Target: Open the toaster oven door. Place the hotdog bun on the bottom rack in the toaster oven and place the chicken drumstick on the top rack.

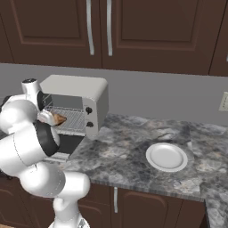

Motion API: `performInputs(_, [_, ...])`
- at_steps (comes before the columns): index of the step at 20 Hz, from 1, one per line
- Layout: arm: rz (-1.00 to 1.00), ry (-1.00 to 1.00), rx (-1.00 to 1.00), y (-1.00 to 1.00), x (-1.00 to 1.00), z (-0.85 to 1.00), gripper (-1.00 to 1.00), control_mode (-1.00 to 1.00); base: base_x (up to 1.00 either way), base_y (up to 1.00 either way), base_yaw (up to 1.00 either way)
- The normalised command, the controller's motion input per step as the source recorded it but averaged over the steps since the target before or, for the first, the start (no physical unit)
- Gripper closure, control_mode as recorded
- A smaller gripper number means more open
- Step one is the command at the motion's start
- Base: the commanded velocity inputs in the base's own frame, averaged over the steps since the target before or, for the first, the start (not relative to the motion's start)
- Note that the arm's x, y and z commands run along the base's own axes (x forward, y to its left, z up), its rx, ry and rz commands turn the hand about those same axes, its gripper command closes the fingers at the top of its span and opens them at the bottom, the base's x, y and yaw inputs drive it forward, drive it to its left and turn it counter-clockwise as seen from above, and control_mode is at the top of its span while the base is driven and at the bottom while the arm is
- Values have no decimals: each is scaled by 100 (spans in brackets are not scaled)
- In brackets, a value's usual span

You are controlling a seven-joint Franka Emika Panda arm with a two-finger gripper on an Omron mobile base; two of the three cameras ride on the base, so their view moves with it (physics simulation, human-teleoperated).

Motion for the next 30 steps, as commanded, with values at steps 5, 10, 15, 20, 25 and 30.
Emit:
performInputs(5, [8,0,-1,3,22,-5,100,-100,0,0,0])
performInputs(10, [7,0,-2,1,9,-13,100,-100,0,0,0])
performInputs(15, [5,0,-1,0,0,-6,-100,-100,0,0,0])
performInputs(20, [4,0,0,0,1,-1,-100,-100,0,0,0])
performInputs(25, [3,-1,0,0,0,0,-100,-100,0,0,0])
performInputs(30, [4,-5,0,0,-6,17,-100,-100,0,0,0])
